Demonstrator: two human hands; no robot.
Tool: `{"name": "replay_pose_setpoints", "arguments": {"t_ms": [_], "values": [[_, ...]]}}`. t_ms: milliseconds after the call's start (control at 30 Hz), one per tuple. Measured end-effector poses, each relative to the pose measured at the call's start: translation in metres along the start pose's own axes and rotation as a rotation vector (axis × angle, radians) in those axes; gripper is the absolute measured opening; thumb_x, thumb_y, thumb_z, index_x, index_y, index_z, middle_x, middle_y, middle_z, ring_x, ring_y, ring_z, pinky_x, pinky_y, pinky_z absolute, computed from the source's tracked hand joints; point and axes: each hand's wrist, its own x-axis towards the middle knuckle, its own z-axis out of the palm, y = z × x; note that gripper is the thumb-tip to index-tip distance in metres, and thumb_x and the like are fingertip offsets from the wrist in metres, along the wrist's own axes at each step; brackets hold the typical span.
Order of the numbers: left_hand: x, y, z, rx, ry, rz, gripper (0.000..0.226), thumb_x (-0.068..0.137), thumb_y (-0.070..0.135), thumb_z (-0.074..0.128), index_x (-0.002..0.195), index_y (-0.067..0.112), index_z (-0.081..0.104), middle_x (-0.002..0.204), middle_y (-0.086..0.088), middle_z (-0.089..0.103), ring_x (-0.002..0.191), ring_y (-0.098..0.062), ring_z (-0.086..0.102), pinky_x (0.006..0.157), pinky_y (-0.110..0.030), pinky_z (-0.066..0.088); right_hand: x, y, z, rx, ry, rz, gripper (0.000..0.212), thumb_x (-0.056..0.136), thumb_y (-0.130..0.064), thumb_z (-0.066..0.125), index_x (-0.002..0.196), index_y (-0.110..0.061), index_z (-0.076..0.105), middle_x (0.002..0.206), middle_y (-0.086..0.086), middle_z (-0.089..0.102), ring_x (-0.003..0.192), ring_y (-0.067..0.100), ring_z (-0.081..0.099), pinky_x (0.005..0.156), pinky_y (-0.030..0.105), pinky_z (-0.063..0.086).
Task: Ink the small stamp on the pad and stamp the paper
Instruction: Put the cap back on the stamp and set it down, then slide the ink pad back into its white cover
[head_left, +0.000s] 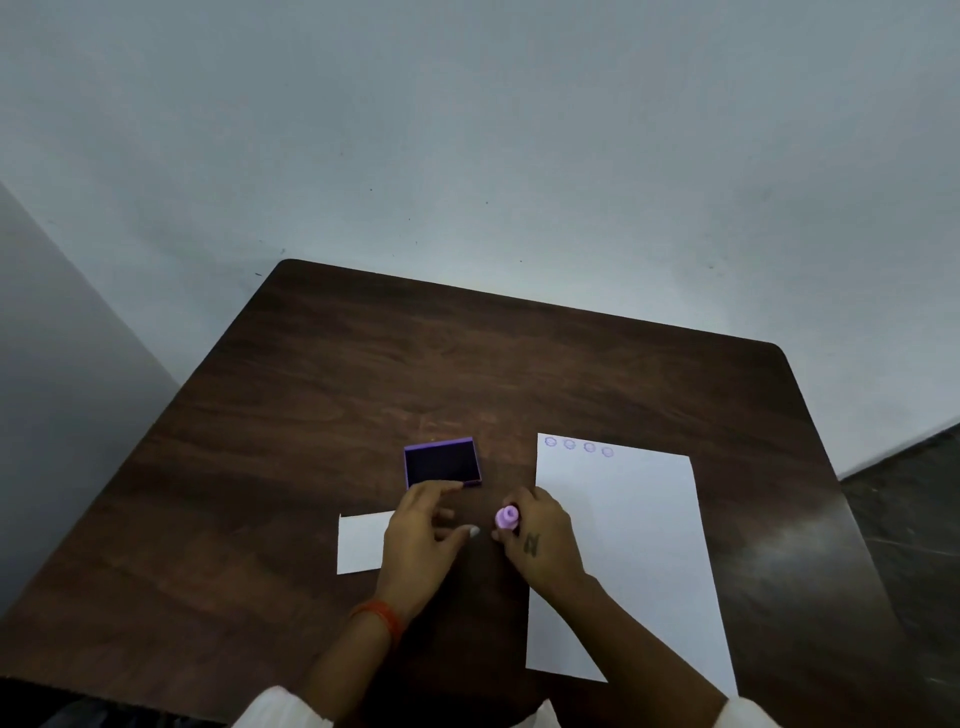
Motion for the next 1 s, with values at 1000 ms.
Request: {"name": "replay_pose_setpoints", "arguments": {"t_ms": [1000], "values": [[-0.015,-0.036,-0.05,0.233,0.107,-0.52,0.059,0.088,0.028,0.055,0.138,0.009,0.031,0.144,-0.018,0.029,0.131,-0.035,0.03,0.108,-0.045,0.033,-0.021,-0.064,0.06,-0.123,-0.189,-0.071,0.052,0.079,-0.021,0.069,0.126,-0.015,0.048,0.13,0.008,0.051,0.118,0.022,0.051,0.099,0.033,0.045]]}}
